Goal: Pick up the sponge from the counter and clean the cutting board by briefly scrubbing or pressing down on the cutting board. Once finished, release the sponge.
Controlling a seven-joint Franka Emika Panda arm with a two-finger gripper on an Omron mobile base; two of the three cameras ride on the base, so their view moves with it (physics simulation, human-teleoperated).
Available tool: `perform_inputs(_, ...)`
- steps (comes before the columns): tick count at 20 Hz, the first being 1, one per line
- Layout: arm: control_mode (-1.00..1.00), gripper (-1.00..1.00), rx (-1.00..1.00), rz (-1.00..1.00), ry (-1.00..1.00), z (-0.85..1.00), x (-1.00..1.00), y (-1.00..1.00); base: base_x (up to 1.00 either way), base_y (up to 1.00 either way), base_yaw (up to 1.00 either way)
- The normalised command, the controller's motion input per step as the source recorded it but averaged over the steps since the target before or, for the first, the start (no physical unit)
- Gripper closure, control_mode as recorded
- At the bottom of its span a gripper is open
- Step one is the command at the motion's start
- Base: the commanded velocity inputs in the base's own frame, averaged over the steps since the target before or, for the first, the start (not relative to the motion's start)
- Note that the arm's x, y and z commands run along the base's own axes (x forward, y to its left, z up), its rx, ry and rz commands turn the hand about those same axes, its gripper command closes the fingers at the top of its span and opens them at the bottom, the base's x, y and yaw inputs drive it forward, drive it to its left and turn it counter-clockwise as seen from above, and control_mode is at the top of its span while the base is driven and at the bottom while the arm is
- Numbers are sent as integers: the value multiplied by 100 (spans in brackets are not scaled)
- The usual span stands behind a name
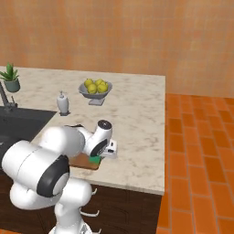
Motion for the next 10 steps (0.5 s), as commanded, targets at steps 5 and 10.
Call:
perform_inputs(5,-100,100,0,0,0,0,66,0,0,0,0)
perform_inputs(10,-100,100,-1,0,0,0,39,8,0,0,0)
